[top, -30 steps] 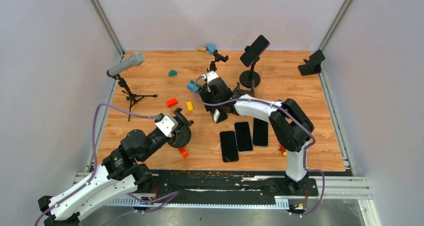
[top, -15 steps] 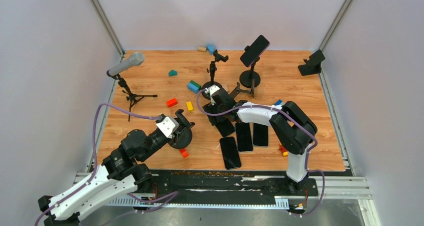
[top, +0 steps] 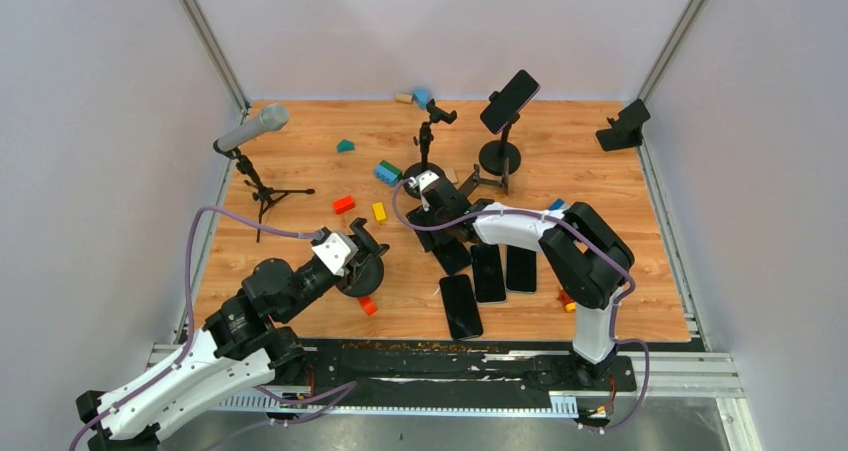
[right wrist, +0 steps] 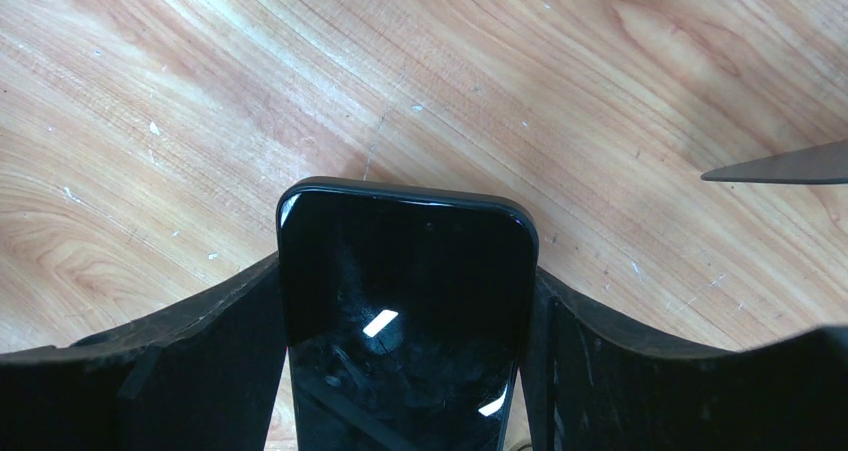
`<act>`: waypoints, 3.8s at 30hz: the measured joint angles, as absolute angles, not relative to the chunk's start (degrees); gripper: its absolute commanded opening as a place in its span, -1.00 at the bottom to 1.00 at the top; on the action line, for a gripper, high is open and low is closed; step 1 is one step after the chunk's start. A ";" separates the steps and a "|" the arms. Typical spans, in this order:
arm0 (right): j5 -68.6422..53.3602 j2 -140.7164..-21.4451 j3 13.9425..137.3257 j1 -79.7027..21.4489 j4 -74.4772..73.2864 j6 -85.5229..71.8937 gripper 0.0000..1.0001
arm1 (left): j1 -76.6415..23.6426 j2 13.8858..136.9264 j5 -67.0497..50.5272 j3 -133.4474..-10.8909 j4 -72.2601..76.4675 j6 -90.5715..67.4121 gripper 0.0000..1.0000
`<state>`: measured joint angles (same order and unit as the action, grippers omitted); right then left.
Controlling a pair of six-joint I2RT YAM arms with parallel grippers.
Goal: Remove the phone from the phone stand
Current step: Place the phone at the center of the board, then place the phone stand at the center of the board.
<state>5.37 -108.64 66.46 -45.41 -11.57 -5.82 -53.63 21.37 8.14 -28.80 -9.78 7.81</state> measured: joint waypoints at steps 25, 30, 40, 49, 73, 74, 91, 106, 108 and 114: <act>3.09 -94.52 67.94 -45.45 -18.72 -4.27 0.77 | -53.63 23.29 17.37 -28.80 -8.29 4.71 -0.61; -0.54 -79.22 63.64 -45.47 -18.02 -5.82 0.79 | -53.28 28.51 19.09 -28.80 -2.76 3.14 -0.58; -2.72 -61.04 51.16 -45.58 -20.71 -8.56 0.78 | -53.08 36.86 22.94 -23.94 10.94 0.51 -0.24; -2.68 -56.05 46.33 -45.58 -22.46 -10.13 0.79 | -52.12 42.30 23.44 -19.16 21.56 -2.72 0.08; 2.46 -51.48 43.09 -45.58 -26.44 -13.80 0.84 | -51.66 32.34 27.07 -25.85 8.43 -10.24 1.00; 3.09 -51.48 43.09 -45.58 -26.79 -14.11 0.84 | -51.66 31.07 27.68 -26.13 6.57 -11.33 1.00; 17.76 -53.93 53.43 -45.58 -43.27 -20.16 1.00 | -51.62 25.30 36.32 -44.88 -33.63 -28.16 1.00; 35.31 -53.36 77.10 -38.74 -52.82 -16.40 1.00 | -51.62 32.25 37.32 -63.53 -42.22 -20.84 1.00; 31.51 -56.21 78.02 -32.73 -53.04 -16.23 1.00 | -51.59 32.34 36.47 -63.55 -41.74 -19.29 1.00; 7.97 -64.40 74.02 -10.83 -47.64 -15.35 0.99 | -51.62 36.75 31.38 -66.35 -39.46 -14.15 1.00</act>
<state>7.97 -64.40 74.02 -10.83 -47.64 -15.35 -51.62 36.75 31.38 -66.35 -39.46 -14.15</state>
